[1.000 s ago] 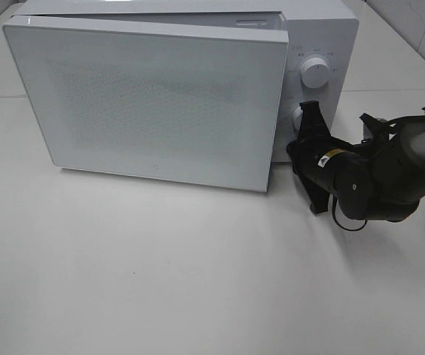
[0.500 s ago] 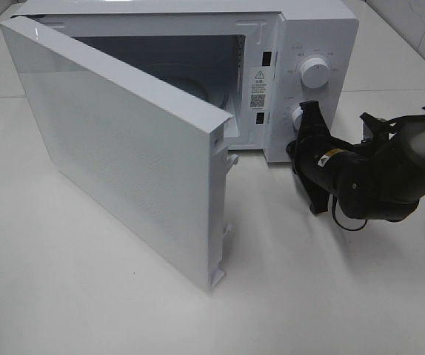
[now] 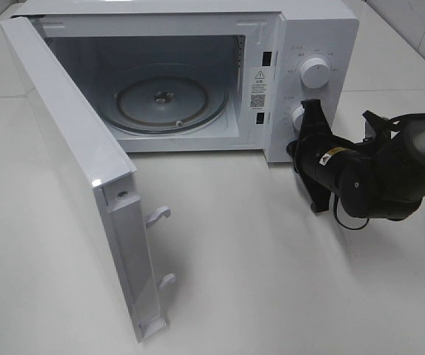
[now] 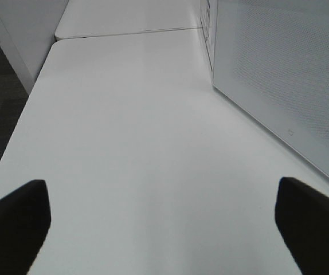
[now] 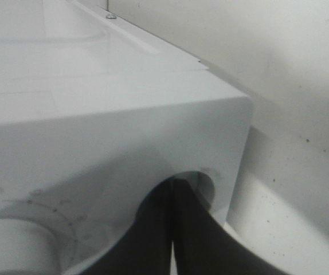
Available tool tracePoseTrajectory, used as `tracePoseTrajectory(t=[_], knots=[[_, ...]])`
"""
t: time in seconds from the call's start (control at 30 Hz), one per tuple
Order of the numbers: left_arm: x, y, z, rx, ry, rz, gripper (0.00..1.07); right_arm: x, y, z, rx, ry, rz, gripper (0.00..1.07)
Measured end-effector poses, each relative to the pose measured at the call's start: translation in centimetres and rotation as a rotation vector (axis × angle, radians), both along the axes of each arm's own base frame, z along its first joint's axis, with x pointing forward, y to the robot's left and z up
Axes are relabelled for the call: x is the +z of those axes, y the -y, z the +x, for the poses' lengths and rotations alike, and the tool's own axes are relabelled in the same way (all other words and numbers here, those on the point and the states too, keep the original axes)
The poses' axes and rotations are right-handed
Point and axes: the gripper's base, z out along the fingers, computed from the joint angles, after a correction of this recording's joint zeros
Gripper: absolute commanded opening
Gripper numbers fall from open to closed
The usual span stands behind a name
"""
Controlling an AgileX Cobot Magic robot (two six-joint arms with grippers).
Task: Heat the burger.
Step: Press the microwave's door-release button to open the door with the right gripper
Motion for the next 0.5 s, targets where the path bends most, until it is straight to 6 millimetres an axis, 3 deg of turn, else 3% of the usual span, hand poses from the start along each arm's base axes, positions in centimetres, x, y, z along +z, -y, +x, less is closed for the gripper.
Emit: tracePoseTrajectory(t=[0.5], knots=[[0.0,0.0,0.0,0.0,0.0,0.0,1.01,0.24,0.3,-0.58,0.005,0.025,-0.003,0.0]])
